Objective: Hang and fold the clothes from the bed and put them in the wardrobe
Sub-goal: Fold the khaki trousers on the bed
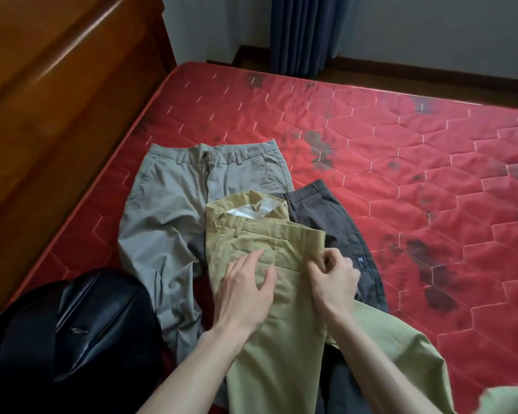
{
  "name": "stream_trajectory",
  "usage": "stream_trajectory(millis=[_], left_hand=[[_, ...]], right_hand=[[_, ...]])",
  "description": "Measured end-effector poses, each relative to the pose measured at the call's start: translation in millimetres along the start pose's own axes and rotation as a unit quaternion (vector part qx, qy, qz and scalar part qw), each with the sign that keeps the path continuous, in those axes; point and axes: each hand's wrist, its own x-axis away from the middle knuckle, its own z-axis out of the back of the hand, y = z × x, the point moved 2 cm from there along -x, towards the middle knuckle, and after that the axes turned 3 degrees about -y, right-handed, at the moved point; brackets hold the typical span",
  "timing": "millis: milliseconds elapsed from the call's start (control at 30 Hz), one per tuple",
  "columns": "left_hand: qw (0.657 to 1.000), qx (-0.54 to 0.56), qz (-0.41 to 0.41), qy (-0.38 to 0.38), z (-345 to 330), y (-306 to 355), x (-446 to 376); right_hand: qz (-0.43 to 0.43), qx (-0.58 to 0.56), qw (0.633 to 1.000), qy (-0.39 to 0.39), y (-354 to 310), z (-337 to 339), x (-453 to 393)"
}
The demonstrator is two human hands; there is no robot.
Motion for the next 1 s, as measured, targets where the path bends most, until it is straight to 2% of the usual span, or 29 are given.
stream_trajectory(millis=[67, 200, 233, 300, 367, 400, 467, 533, 667, 733, 867, 1000], left_hand=[[0.999, 0.049, 0.017, -0.012, -4, 3, -2], [0.986, 0.136, 0.085, -0.052, -1, 16, -7], [0.980, 0.157, 0.113, -0.042, 3, 17, -9], [0.968, 0.185, 0.165, 0.028, 13, 11, -14], [0.963, 0.178, 0.185, 0.086, 24, 1, -13], [0.963, 0.180, 0.180, 0.090, 26, -3, -10], [0.961, 0.216, 0.156, 0.074, 29, -6, -3], [0.948, 0.279, 0.142, 0.051, 33, -4, 5], [0.935, 0.326, 0.136, 0.033, 61, -1, 25], [0.921, 0.364, 0.135, -0.009, 78, -3, 39], [0.878, 0.436, 0.145, -0.136, 112, -6, 65], [0.898, 0.381, 0.134, -0.178, 167, 20, 97]], right_hand=[[0.104, -0.033, 0.994, -0.011, -14, 0, 18], [0.211, -0.141, 0.950, -0.182, -43, -5, 62], [0.221, -0.161, 0.934, -0.230, -47, -6, 70], [0.236, -0.158, 0.916, -0.283, -51, -7, 78], [0.205, -0.158, 0.928, -0.267, -50, -6, 79], [0.179, -0.160, 0.943, -0.229, -48, -6, 77], [0.134, -0.155, 0.968, -0.142, -42, -9, 65], [0.102, -0.147, 0.979, -0.101, -37, -14, 51], [0.046, -0.150, 0.982, -0.103, -41, -18, 37], [0.031, -0.145, 0.982, -0.117, -44, -17, 37], [-0.030, -0.213, 0.959, -0.186, -60, -17, 56], [-0.004, -0.165, 0.965, -0.203, -80, -12, 84]])
